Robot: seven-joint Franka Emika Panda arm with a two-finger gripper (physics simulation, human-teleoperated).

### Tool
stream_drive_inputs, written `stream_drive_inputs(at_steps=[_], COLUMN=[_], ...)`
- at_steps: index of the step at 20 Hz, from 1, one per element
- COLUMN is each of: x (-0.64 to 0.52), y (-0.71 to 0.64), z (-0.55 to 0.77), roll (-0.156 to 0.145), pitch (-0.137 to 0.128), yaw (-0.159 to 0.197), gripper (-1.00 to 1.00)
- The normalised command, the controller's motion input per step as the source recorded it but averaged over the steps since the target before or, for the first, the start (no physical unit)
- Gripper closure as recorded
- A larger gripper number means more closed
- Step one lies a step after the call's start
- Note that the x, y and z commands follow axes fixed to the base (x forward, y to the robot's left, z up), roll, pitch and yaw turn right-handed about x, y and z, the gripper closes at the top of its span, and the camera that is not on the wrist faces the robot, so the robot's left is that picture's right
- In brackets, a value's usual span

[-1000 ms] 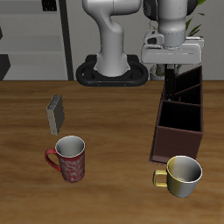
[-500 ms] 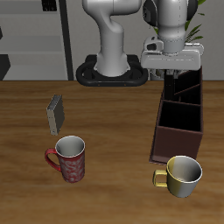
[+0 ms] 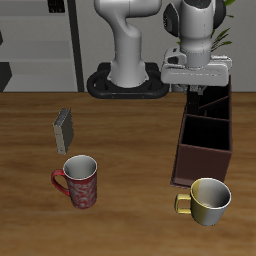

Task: Place the black book into the left desk caddy's front compartment

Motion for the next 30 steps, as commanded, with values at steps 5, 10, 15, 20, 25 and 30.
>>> stream_drive_inputs(at_steps=[5, 10, 15, 20, 25, 30], x=[0.04, 0.06, 0.05, 0.04, 0.04, 0.02], y=[0.02, 0.03, 0.02, 0.03, 0.00, -0.01], z=[-0.14, -0.09, -0.07, -0.13, -0.13, -0.18], roll=[0.009, 0.002, 0.007, 0.006, 0.008, -0.002], pitch=[0.017, 0.011, 0.008, 0.015, 0.015, 0.018], yaw=[0.002, 0.007, 0.001, 0.006, 0.008, 0.004], gripper=[1.00, 1.00, 1.00, 1.00, 1.00, 1.00])
